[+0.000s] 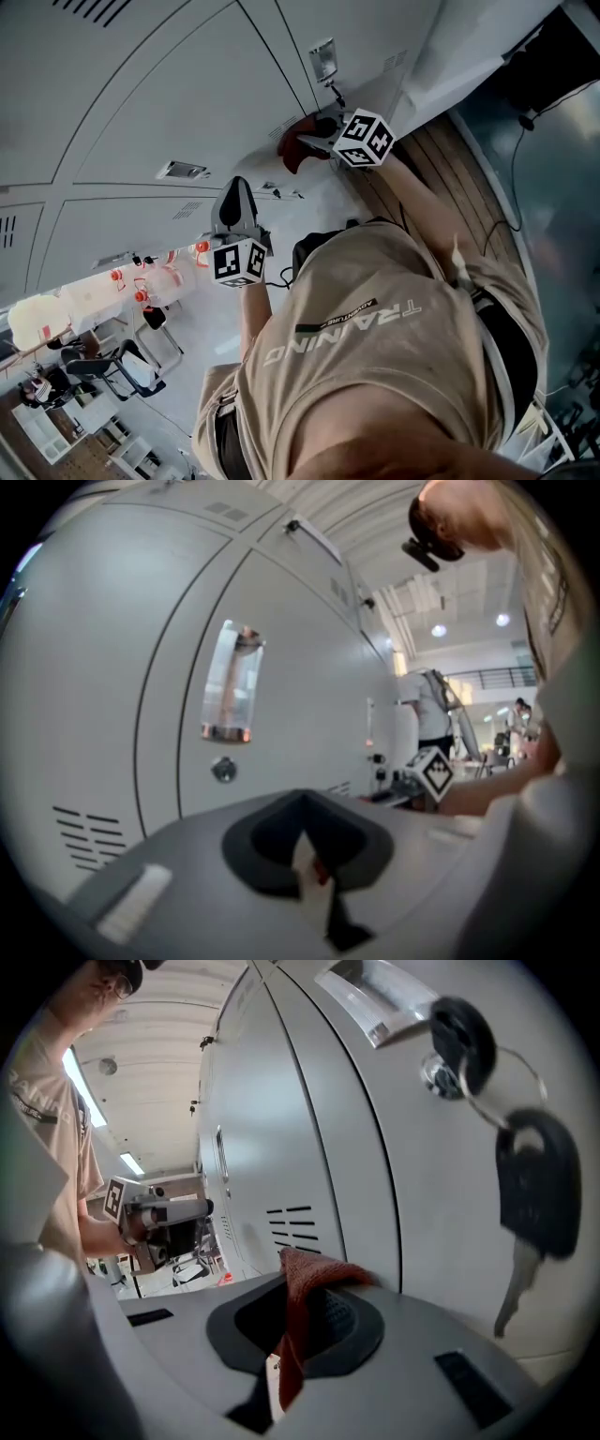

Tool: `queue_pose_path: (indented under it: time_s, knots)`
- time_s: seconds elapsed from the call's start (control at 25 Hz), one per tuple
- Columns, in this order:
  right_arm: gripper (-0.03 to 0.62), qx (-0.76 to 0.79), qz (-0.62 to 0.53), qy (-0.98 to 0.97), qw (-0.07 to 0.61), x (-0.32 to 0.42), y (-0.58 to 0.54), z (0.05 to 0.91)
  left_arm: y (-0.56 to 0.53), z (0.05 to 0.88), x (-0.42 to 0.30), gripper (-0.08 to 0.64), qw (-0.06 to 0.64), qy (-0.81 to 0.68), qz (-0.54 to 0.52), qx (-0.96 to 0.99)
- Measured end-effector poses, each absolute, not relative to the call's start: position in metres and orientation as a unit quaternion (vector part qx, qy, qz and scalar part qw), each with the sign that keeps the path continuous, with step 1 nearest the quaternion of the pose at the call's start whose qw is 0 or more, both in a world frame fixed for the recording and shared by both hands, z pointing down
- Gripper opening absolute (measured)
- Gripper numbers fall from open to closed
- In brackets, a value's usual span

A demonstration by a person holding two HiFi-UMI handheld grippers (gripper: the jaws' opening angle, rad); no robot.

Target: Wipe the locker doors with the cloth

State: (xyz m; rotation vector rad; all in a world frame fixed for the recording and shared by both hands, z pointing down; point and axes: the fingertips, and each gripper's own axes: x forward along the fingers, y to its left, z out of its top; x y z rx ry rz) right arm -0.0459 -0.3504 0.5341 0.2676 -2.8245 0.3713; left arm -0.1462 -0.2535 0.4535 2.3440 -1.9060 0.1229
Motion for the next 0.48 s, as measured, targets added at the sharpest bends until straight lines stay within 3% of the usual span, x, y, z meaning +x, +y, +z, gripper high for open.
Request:
queue_pose_path:
  time_s: [0.48]
  knots:
    - [0.028,0.123,0.098,-0.961,0.229,-0.039,-0.350,0.605,-0.244,0.453,-0.151,0.005,0.063,-0.638,0.053,0.766]
